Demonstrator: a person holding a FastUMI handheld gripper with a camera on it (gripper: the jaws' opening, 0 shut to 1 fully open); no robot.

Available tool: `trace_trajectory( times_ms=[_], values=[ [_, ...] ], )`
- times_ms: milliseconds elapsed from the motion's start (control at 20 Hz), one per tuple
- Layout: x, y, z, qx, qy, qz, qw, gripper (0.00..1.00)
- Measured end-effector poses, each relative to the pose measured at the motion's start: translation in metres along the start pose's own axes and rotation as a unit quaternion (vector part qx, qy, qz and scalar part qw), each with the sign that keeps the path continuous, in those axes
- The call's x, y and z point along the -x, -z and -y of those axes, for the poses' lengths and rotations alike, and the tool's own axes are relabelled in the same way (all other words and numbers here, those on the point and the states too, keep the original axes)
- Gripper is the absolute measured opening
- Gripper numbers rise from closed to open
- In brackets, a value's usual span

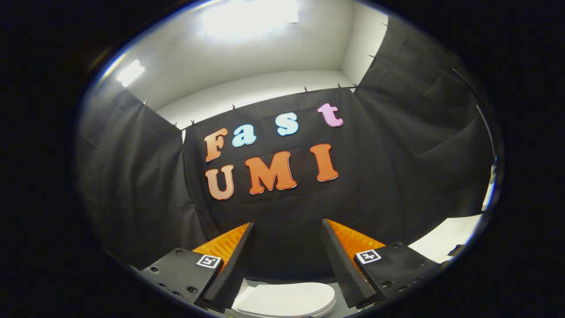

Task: Open the toilet lid.

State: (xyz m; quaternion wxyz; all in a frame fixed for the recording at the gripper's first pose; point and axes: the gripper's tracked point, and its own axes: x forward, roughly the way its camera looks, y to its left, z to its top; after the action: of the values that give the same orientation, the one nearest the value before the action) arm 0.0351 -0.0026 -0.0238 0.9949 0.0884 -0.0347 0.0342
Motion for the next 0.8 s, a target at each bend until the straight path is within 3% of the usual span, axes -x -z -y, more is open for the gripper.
trace_trajectory(
  times_ms=[350, 600, 800],
  values=[
    [-0.033, 0.088, 0.060, -0.112, 0.037, -0.028, 0.993, 0.95],
    [-0.035, 0.208, 0.104, -0.208, 0.066, -0.101, 0.971, 0.95],
    [-0.020, 0.298, 0.126, -0.210, 0.089, -0.172, 0.958, 0.95]
  ],
)
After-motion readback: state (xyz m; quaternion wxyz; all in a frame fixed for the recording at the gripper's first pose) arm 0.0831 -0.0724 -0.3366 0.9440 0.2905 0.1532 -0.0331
